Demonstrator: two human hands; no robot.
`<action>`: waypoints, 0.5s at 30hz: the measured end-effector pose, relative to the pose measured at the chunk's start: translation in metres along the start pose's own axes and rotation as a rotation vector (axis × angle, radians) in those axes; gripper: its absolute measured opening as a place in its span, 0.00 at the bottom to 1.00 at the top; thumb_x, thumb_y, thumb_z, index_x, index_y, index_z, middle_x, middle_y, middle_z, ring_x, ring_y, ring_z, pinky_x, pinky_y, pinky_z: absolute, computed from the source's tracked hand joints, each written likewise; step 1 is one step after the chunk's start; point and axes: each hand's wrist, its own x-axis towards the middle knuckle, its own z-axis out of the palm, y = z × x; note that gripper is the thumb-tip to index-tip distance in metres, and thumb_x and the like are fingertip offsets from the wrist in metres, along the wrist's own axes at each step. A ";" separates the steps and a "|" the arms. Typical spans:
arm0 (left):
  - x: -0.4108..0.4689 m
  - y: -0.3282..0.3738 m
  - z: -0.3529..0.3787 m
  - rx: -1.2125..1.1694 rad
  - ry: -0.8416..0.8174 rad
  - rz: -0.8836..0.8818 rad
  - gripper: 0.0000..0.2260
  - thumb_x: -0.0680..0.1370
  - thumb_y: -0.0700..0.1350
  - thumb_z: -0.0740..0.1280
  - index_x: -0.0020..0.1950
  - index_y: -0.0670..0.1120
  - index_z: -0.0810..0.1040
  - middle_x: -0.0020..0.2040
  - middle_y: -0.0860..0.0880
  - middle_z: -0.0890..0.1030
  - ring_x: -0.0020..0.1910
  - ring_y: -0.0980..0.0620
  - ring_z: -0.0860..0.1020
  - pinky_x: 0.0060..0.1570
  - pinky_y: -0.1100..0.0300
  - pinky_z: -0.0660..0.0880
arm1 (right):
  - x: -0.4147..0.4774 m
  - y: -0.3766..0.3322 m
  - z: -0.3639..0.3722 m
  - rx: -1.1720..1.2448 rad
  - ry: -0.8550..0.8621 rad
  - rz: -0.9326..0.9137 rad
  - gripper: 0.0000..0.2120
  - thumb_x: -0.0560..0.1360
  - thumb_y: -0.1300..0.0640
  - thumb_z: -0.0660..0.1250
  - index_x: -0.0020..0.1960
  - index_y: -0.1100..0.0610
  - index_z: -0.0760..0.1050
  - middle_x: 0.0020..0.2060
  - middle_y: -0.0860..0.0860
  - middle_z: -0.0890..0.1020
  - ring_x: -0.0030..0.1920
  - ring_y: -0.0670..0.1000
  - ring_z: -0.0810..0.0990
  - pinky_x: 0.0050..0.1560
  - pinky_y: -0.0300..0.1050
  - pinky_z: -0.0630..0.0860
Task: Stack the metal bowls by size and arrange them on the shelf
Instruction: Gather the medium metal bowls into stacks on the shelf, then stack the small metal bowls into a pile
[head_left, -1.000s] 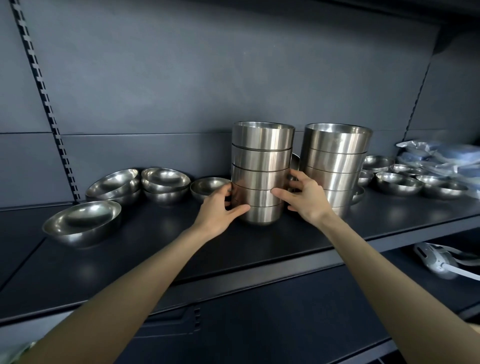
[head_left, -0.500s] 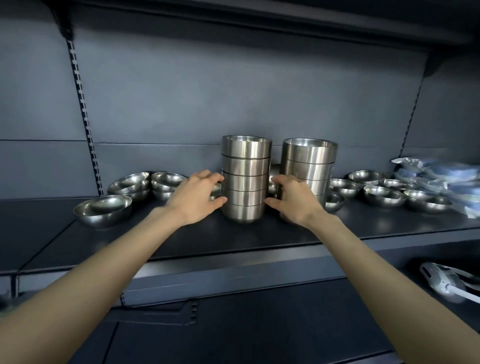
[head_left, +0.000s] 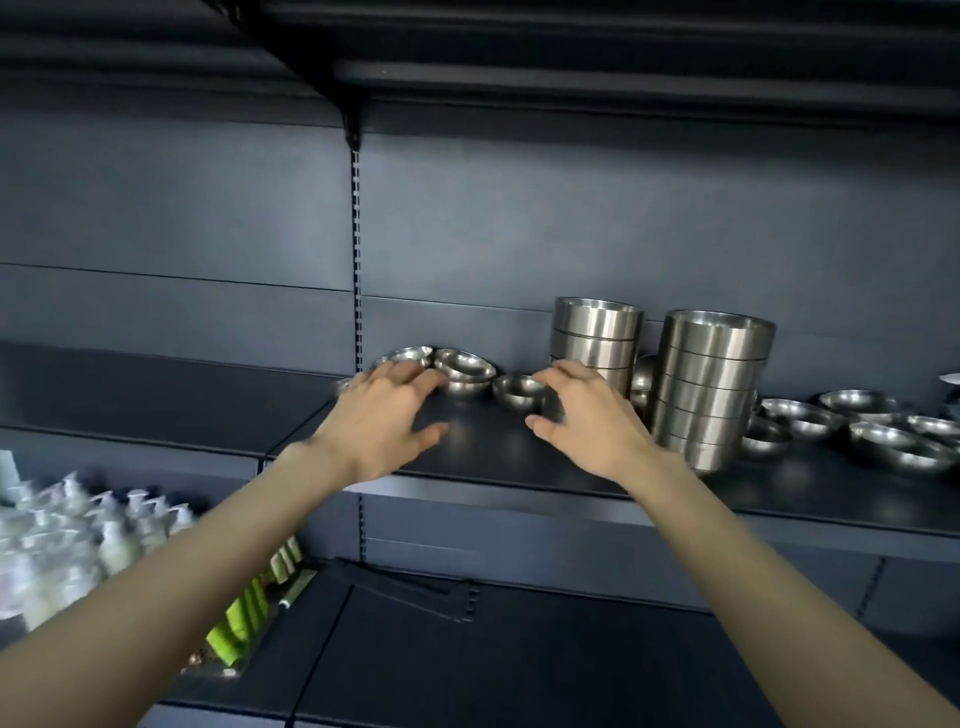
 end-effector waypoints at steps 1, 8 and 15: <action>-0.004 -0.010 -0.005 0.001 0.007 -0.009 0.24 0.78 0.56 0.63 0.72 0.50 0.65 0.69 0.47 0.69 0.68 0.45 0.66 0.66 0.52 0.62 | 0.004 -0.010 0.002 0.006 0.004 -0.009 0.23 0.78 0.50 0.65 0.71 0.55 0.67 0.70 0.52 0.67 0.70 0.56 0.67 0.64 0.48 0.69; -0.037 -0.099 -0.015 -0.024 0.012 -0.057 0.24 0.78 0.55 0.63 0.72 0.52 0.65 0.66 0.49 0.71 0.67 0.46 0.68 0.64 0.54 0.63 | 0.037 -0.085 0.037 0.030 0.021 -0.025 0.24 0.78 0.50 0.65 0.72 0.54 0.66 0.71 0.50 0.67 0.70 0.55 0.67 0.64 0.48 0.67; -0.046 -0.174 0.011 -0.084 -0.067 -0.073 0.26 0.78 0.55 0.63 0.74 0.50 0.62 0.69 0.47 0.69 0.68 0.45 0.67 0.65 0.51 0.64 | 0.061 -0.129 0.092 0.052 -0.030 0.046 0.26 0.77 0.48 0.65 0.73 0.54 0.65 0.72 0.50 0.66 0.72 0.54 0.65 0.65 0.50 0.68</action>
